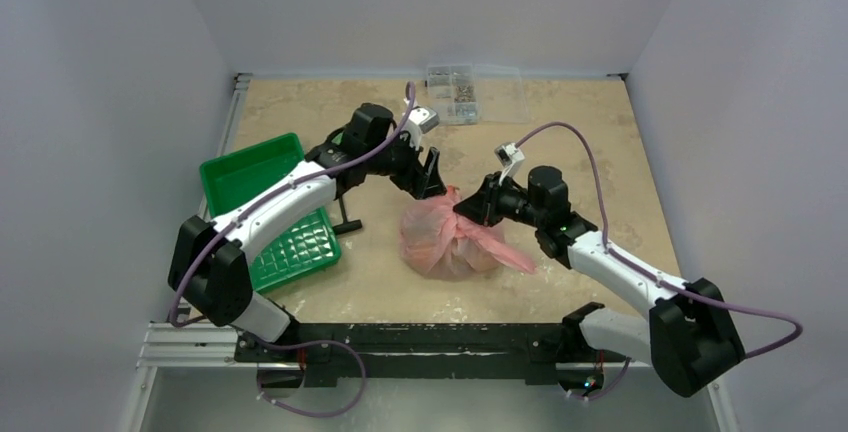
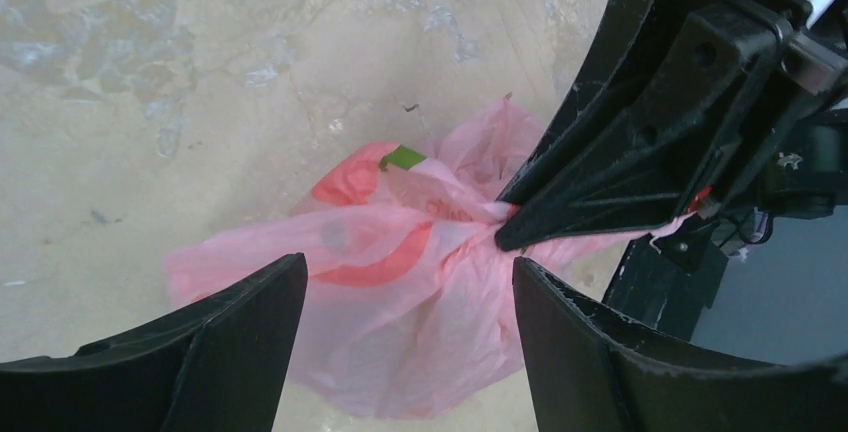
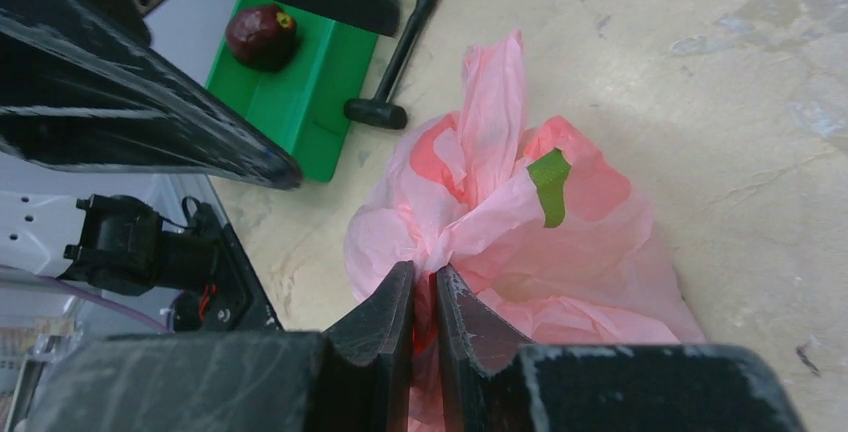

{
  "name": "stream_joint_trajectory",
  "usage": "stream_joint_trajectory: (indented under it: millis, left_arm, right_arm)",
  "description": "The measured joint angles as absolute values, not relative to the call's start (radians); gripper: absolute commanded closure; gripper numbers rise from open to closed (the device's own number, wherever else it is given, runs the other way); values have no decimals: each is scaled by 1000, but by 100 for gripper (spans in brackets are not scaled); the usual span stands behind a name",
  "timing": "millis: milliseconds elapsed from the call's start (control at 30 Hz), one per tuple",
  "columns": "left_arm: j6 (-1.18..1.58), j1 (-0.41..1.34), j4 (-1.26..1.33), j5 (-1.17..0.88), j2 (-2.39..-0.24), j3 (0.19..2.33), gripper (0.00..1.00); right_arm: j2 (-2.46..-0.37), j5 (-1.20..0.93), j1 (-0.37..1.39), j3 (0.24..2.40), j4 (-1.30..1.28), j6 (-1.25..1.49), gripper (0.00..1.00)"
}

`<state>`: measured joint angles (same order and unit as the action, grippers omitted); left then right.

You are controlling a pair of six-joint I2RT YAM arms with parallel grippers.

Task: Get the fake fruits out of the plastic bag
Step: Move the plastic bag to the center of the board.

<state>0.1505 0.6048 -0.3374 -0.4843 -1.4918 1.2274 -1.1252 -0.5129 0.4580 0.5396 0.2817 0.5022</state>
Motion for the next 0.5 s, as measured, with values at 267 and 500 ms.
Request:
stream_joint_trajectory:
  millis: [267,500]
  left_arm:
    - [159,640,-410,-524,-1608,1274,41]
    - [100,665,-480,-536,-1626,1312,34]
  right_arm:
    - [-1154,-504,509,562,300,509,88]
    - [-1147,-437,510,578,275,524,82]
